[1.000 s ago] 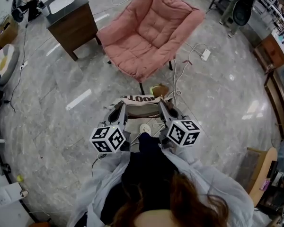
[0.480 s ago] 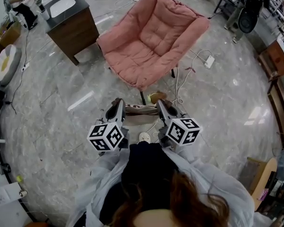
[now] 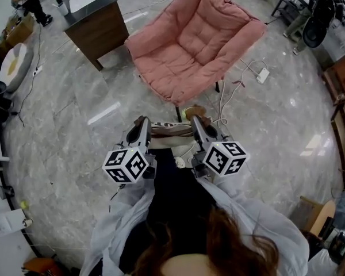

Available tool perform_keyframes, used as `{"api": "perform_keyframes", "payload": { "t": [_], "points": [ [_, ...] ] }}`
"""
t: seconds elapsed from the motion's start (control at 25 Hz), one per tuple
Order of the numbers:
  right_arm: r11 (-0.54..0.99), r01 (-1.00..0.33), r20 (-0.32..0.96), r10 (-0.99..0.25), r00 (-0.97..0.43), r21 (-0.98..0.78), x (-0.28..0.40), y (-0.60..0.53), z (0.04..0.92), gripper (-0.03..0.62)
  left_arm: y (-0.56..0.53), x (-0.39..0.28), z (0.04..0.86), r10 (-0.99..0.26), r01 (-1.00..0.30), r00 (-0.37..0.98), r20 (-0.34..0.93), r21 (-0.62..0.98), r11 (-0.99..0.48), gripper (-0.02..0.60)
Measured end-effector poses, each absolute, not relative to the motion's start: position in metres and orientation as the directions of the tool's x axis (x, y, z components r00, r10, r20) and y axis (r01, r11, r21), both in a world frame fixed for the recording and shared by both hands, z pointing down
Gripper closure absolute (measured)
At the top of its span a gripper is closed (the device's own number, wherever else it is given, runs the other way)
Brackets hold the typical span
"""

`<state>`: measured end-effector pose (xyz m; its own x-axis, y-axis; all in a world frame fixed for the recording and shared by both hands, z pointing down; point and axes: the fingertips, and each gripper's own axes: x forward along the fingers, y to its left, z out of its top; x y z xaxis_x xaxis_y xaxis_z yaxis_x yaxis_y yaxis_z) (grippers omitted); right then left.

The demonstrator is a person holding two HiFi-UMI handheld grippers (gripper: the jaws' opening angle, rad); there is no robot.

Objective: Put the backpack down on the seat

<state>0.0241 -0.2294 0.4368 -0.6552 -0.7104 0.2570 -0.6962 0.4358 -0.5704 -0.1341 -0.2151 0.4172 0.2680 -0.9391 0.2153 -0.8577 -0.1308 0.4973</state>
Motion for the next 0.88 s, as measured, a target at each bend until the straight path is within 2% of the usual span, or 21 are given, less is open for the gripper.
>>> {"api": "perform_keyframes", "payload": {
  "t": [0.16,0.56,0.88],
  "points": [
    [0.467,-0.692,0.224,-0.716,-0.661,-0.551,0.018,-0.238,0.421,0.585,-0.224,-0.141,0.4,-0.949,-0.855,0.262,0.176,0.497,-0.145,0.555],
    [0.574,-0.689,0.143,-0.714,-0.686,-0.442,-0.007,-0.312,0.361,0.585,-0.303,-0.161,0.336,-0.971,-0.905,0.239,0.031,0.369,-0.211,0.555],
    [0.577,-0.694,0.08,-0.741,-0.666,-0.43,-0.023,-0.401,0.317,0.585,-0.388,-0.177,0.293,-0.965,-0.908,0.259,-0.049,0.329,-0.26,0.555]
  ]
}}
